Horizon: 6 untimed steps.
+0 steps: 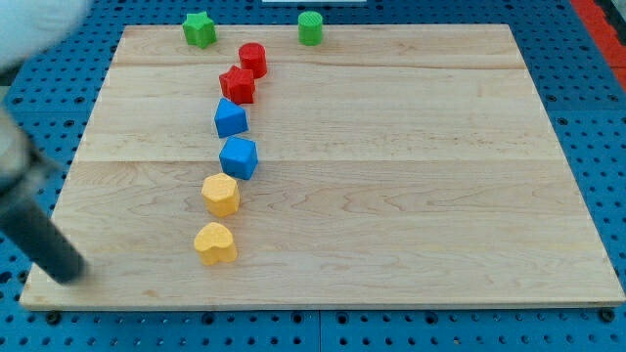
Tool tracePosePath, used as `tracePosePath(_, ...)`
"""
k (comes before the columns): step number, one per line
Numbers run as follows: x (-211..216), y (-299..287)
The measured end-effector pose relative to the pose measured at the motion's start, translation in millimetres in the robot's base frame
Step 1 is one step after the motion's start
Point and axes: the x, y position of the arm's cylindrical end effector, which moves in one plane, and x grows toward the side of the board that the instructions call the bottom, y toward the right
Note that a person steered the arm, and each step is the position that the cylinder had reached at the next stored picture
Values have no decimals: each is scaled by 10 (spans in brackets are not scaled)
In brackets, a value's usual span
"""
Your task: Push the green star to the top center
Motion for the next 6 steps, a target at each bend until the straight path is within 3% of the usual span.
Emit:
tracePosePath(1, -1127, -254)
tracePosePath(3, -2543, -280)
tracePosePath(5, -3487, 446)
tracePosePath(6, -3698, 405)
